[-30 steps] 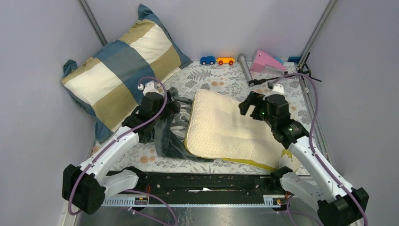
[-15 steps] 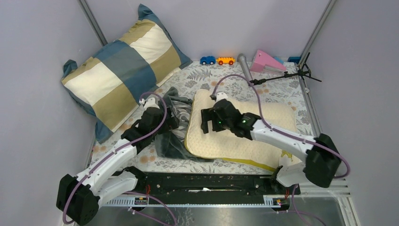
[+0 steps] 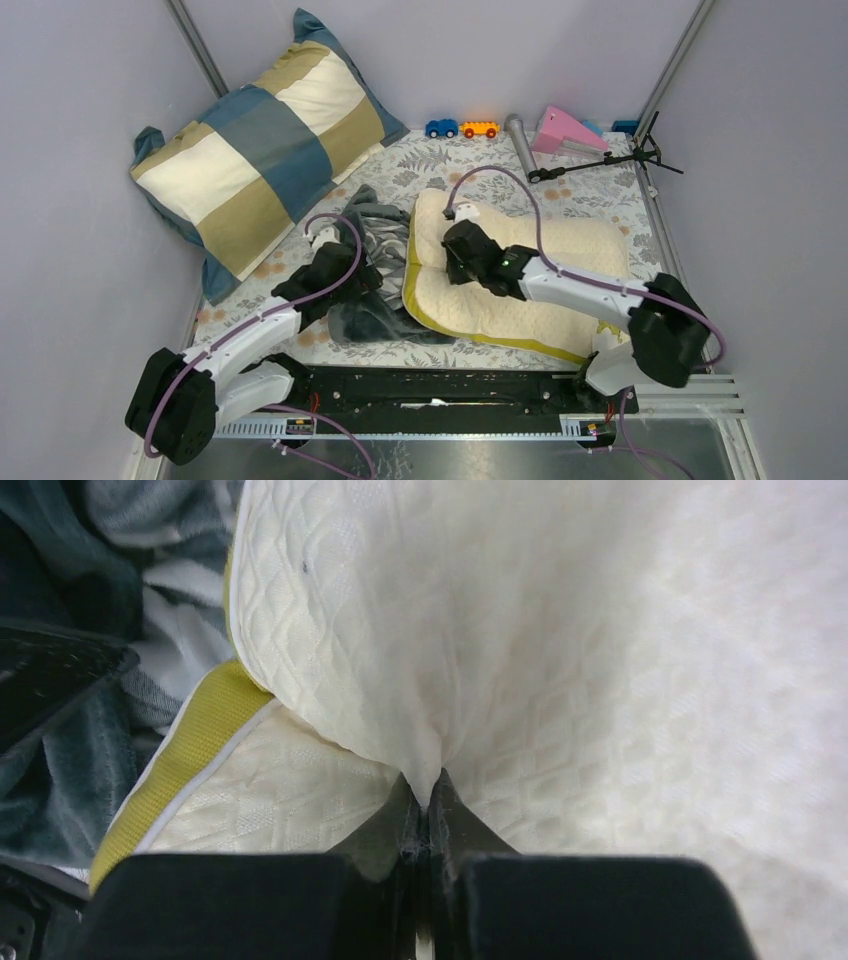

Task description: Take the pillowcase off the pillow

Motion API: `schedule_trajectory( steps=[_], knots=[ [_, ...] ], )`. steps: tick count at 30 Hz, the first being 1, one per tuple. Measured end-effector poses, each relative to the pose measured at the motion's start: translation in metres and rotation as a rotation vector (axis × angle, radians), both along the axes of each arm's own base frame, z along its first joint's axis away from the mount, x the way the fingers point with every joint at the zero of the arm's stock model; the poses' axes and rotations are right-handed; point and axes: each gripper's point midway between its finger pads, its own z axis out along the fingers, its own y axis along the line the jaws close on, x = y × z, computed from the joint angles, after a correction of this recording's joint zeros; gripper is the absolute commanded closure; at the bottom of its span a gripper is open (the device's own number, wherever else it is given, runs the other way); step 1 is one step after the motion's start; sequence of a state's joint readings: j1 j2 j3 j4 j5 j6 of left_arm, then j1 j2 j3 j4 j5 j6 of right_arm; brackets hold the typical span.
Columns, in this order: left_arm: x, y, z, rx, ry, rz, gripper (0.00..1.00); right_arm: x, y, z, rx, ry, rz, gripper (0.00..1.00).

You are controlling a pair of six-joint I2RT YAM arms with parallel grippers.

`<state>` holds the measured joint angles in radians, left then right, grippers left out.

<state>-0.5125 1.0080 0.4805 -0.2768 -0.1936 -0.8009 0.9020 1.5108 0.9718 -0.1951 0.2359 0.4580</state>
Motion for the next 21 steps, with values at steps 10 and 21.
schedule_trajectory(
  steps=[10, 21],
  knots=[
    [0.002, -0.002, -0.004, -0.028, -0.003, 0.027, 0.15, 0.031, -0.111, 0.09, 0.121, -0.293, -0.348, 1.0],
    [0.0, -0.003, -0.004, -0.047, -0.017, 0.023, 0.11, 0.077, -0.273, 0.137, 0.251, -0.449, -1.004, 0.06]
  ],
)
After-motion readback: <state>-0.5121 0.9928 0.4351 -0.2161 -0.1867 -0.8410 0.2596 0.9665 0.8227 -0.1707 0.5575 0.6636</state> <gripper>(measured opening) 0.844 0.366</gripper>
